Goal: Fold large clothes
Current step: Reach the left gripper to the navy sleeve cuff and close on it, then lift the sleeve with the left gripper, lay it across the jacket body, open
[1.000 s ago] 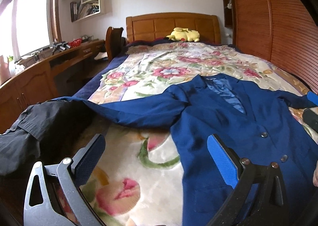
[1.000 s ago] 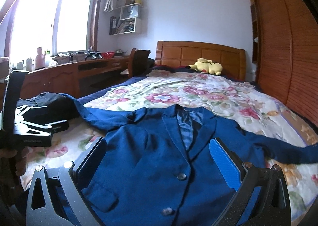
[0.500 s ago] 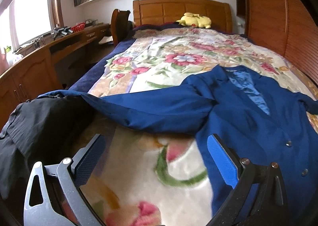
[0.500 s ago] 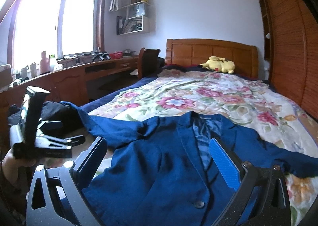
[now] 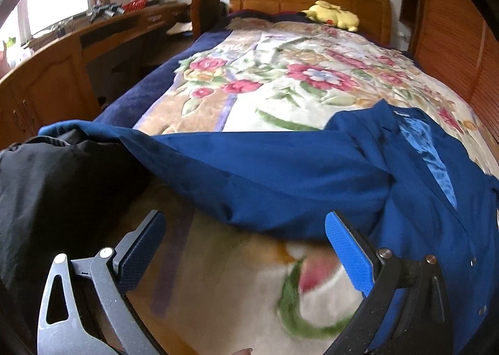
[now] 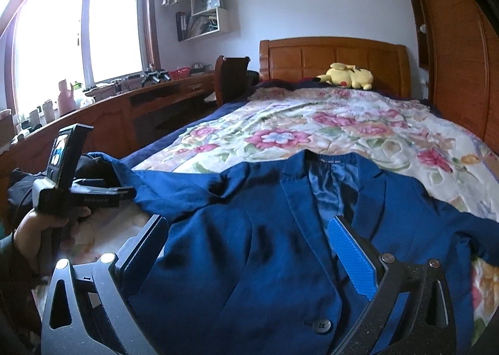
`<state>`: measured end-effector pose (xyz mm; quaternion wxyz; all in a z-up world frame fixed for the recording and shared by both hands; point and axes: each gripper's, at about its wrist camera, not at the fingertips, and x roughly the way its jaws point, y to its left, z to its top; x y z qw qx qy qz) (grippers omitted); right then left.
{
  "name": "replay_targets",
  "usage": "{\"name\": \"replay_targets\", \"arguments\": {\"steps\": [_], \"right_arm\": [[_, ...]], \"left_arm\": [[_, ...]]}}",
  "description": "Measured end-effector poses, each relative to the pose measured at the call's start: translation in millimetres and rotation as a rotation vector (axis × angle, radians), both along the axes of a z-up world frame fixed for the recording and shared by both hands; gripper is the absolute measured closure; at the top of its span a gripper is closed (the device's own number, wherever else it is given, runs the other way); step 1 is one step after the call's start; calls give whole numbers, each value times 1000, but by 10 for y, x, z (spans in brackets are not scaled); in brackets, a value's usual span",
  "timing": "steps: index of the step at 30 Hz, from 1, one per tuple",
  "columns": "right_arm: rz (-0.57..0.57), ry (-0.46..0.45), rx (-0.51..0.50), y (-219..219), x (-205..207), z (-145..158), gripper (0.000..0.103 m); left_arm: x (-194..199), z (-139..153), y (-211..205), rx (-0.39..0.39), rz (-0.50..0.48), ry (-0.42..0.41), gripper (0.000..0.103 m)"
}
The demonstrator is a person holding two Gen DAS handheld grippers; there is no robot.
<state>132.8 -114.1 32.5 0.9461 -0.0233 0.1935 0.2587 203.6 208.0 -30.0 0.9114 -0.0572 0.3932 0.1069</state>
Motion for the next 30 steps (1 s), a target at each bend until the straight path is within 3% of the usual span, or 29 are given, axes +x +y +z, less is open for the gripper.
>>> {"name": "replay_targets", "arguments": {"steps": [2,10,20,23,24,30], "right_arm": [[6,6,-11,13,-1,5,1],[10,17,-27,36,-3,-1,1],[20,11,-32,23,-20,-9,1],[21,11,-26,0,-31,-3,1],[21,11,-24,-9,-32,-2,1],[22,9,-3,-37,-36,29,1]], "left_arm": [[89,-27,19,-24,3,9,1],[356,-160,210,-85,61,43,23],[418,-310,450,-81,148,86,39],[414,-323,443,-106,130,77,72],[419,-309,419,-117,111,72,92],[410,5,160,-75,47,-2,99]]}}
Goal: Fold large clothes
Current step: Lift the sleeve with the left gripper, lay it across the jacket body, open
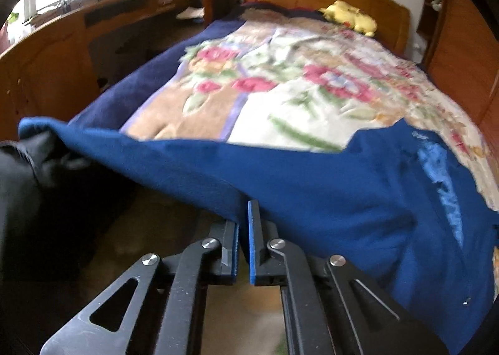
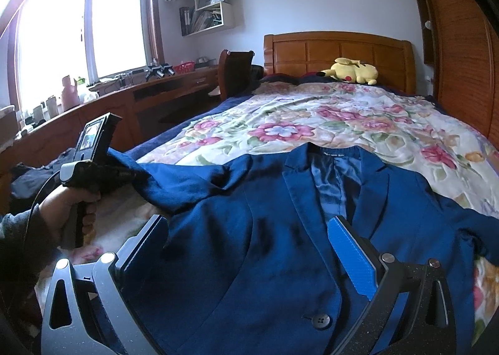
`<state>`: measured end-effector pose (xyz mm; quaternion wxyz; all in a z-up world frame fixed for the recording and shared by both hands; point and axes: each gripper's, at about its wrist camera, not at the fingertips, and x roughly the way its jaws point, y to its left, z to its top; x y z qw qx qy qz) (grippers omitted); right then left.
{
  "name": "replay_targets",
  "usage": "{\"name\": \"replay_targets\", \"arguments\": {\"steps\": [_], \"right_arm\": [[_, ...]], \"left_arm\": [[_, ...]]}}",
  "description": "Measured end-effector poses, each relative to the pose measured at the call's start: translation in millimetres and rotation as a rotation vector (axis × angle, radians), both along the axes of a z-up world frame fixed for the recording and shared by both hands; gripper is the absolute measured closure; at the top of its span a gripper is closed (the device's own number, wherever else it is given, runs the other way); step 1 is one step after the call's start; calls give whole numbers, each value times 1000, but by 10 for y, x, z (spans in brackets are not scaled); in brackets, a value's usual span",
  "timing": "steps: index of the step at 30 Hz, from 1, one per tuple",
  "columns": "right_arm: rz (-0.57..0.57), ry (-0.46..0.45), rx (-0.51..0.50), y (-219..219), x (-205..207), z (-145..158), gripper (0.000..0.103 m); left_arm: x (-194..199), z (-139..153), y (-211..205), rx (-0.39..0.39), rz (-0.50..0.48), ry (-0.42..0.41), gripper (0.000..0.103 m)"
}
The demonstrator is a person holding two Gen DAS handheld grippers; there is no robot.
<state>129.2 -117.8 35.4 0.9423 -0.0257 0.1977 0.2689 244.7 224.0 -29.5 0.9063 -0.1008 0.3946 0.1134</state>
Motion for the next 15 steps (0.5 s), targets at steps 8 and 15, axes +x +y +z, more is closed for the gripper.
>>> {"name": "replay_targets", "arguments": {"steps": [8,15], "right_arm": [[-31,-19,18,-151,11,32,1],[-46,-1,15,-170,32,0,1]], "left_arm": [[-195,487,-796,24,-213,-118,100],[-346,542,-1481,44,-377,-117,100]]}}
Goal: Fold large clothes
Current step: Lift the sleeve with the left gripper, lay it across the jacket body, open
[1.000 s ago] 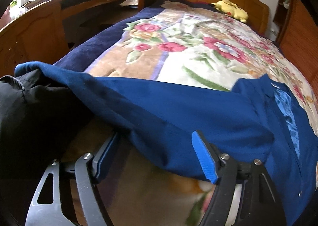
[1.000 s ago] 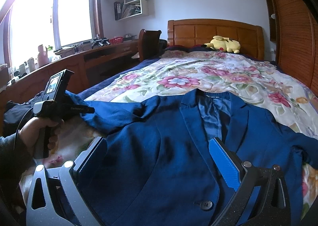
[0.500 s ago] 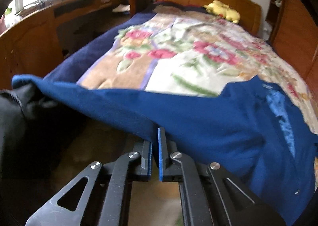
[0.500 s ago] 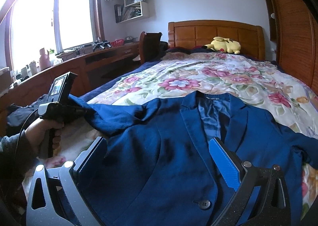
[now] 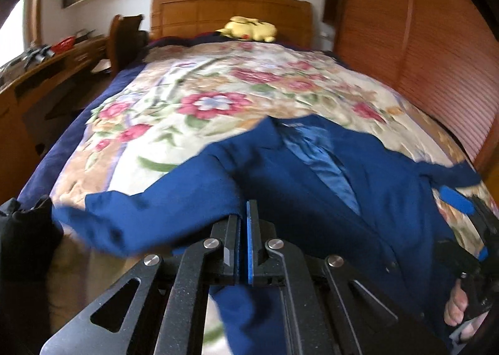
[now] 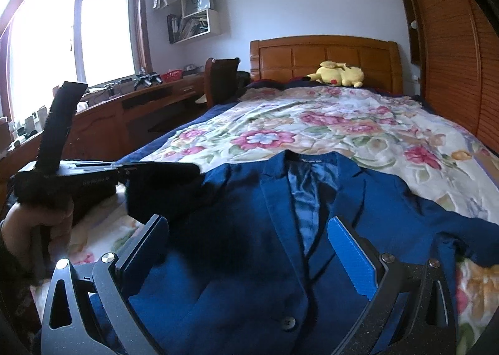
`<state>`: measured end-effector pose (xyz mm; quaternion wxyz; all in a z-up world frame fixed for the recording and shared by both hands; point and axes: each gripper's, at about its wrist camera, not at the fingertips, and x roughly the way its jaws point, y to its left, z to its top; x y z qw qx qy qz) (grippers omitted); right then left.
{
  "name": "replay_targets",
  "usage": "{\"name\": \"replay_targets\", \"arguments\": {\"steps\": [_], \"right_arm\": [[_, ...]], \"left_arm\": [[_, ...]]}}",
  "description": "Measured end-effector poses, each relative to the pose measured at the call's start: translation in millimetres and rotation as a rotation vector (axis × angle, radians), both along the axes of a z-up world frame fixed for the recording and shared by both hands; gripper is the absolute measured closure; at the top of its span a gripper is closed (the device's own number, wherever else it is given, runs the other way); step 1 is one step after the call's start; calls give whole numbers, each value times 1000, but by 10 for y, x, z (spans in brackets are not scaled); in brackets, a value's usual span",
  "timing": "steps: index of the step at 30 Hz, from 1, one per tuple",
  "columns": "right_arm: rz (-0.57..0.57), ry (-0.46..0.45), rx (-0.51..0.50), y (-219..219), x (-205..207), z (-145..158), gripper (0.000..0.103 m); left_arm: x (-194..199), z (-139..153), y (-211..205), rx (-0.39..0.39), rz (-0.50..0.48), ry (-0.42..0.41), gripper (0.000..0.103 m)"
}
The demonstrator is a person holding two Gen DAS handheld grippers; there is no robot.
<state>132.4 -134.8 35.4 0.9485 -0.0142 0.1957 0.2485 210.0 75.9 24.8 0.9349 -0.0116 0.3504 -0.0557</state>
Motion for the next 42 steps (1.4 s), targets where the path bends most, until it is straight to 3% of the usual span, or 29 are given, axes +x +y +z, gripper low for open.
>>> {"name": "replay_targets", "arguments": {"steps": [6,8,11,13,15,17,19,21,30,42], "right_arm": [[3,22,-21,19,-14,-11,1],[7,25,-30,3,-17,19,1],[11,26,-49,-2,-25,18,1],[12,32,-55,-14,-12,17,1],[13,38,-58,-25,2,25,1],[14,42,-60,-24,1,29,1],[15,42,-65,-15,-9,35,1],[18,41,-68,-21,1,42,1],[42,41,-92,19,-45,24,1],[97,53,-135,123,-64,4,1]], "left_arm": [[-141,-84,-209,75,-12,20,100],[-199,-123,-217,85,-7,31,94],[-340,-160,-171,69,-7,27,79],[-470,-145,-108,53,-7,0,61],[-579,-124,-64,50,-13,-21,57],[-661,-112,-26,53,-18,-30,48],[-723,-101,50,65,-9,-41,30],[-750,-101,136,67,4,-52,25],[-572,-433,613,102,125,0,25],[-251,-815,834,136,169,74,25]]}}
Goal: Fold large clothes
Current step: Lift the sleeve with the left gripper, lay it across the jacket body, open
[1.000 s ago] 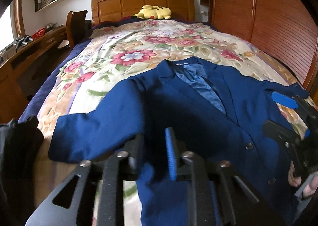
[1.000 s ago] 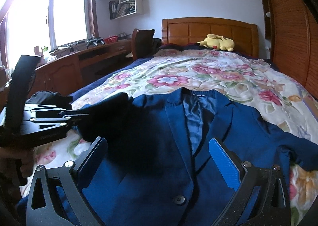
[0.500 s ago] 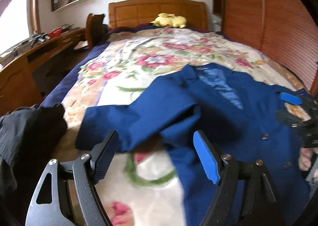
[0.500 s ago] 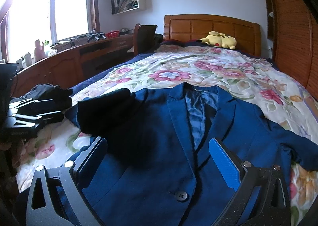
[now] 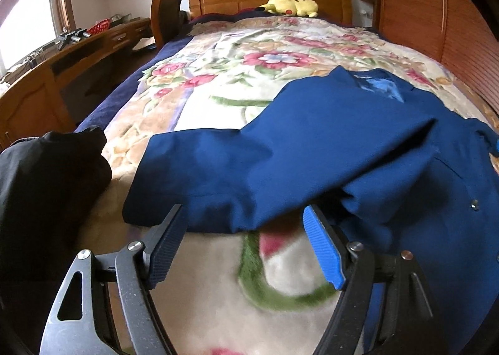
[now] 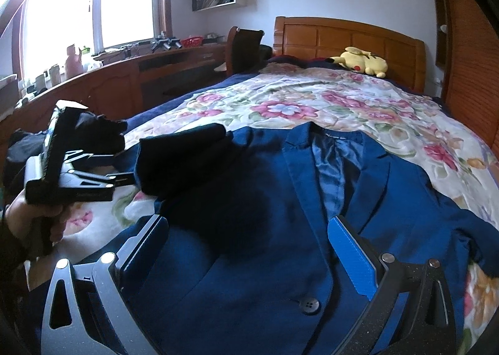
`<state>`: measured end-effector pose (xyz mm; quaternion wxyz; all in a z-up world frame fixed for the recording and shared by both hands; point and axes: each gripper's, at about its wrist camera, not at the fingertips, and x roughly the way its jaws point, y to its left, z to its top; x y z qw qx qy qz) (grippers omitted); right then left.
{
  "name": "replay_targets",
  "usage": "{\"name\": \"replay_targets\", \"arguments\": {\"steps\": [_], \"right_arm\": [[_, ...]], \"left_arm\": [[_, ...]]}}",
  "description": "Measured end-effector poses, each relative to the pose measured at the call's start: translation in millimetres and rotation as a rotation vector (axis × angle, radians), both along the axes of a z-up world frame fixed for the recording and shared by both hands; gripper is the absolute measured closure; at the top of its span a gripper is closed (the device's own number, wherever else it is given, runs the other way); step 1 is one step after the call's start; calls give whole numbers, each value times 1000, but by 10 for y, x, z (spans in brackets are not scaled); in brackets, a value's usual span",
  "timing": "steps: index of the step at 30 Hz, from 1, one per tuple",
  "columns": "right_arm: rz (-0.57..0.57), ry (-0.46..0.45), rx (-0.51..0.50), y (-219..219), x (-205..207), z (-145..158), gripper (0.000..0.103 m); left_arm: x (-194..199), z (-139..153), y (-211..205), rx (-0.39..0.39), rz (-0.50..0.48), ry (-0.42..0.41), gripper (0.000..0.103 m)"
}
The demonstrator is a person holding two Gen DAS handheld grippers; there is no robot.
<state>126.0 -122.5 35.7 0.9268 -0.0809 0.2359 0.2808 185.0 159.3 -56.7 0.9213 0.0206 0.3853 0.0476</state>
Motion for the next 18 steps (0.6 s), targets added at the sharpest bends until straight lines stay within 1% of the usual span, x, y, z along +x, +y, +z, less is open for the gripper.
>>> {"name": "replay_targets", "arguments": {"steps": [2,4,5,6,7,8,9,10,11,14,18], "right_arm": [[6,1,-5,6,1,7,1],[7,1,-6,0,4,14,1],[6,3,-6,3,9,15,1],[6,4,-5,-1,9,17,1],[7,5,-5,-8,9,19,1],[7,6,-6,-2,9,18,1],[7,5,-7,7,5,18,1],[8,5,-7,2,3,21,1],[8,5,-7,9,0,19,1],[9,-1,-8,5,-17,40,1],[9,-16,-2,-80,-78,87,1]], "left_arm": [[54,-21,0,27,-2,5,30],[111,-46,10,43,-3,20,39],[146,-64,19,46,-4,31,42],[175,-82,25,44,-7,43,50],[200,-100,33,41,-8,55,64],[223,-108,37,31,-12,63,75],[225,-98,49,3,-19,64,95],[219,-78,49,-8,-17,58,99],[197,-31,38,-9,-12,41,101],[115,194,-56,10,-14,-21,101],[15,601,-303,13,-50,-100,102]]}}
